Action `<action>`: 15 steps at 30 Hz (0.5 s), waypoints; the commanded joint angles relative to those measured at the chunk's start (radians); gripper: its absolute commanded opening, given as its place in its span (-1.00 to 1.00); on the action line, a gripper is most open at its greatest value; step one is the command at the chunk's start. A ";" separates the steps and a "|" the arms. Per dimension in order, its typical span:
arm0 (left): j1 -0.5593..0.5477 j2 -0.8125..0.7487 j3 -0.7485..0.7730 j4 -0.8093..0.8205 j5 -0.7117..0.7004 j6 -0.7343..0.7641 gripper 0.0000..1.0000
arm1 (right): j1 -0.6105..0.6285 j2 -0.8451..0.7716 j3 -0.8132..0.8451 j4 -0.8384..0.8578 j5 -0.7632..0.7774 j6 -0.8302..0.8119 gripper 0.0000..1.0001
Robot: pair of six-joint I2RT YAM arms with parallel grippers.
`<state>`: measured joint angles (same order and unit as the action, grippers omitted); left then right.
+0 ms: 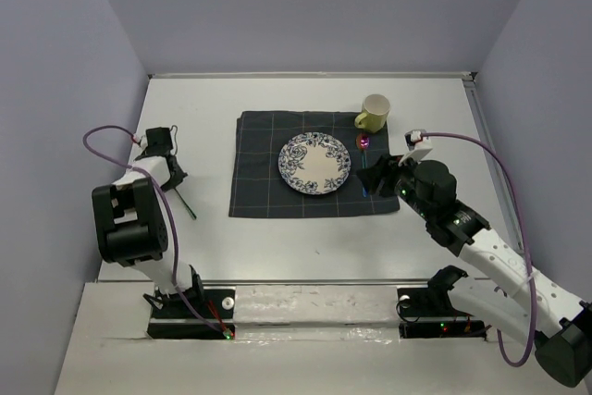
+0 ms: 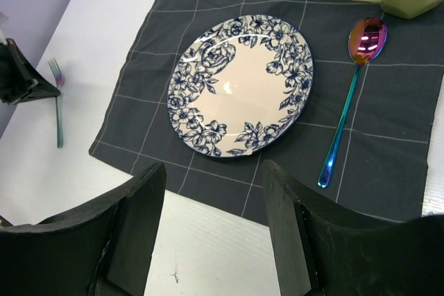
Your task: Set the dinner table for one person
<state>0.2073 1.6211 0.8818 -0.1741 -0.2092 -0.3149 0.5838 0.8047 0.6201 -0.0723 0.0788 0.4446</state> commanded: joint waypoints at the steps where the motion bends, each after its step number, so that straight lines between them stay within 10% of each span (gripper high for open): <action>1: -0.121 -0.179 0.063 -0.041 -0.042 0.036 -1.00 | 0.008 -0.027 0.058 -0.020 0.030 -0.009 0.27; 15: -0.703 -0.118 0.265 -0.054 -0.185 -0.105 -1.00 | 0.008 -0.084 0.067 -0.106 0.203 -0.020 0.27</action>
<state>-0.4511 1.4208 1.0958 -0.2283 -0.3077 -0.3695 0.5838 0.7567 0.6456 -0.1658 0.2165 0.4419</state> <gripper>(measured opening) 0.018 0.635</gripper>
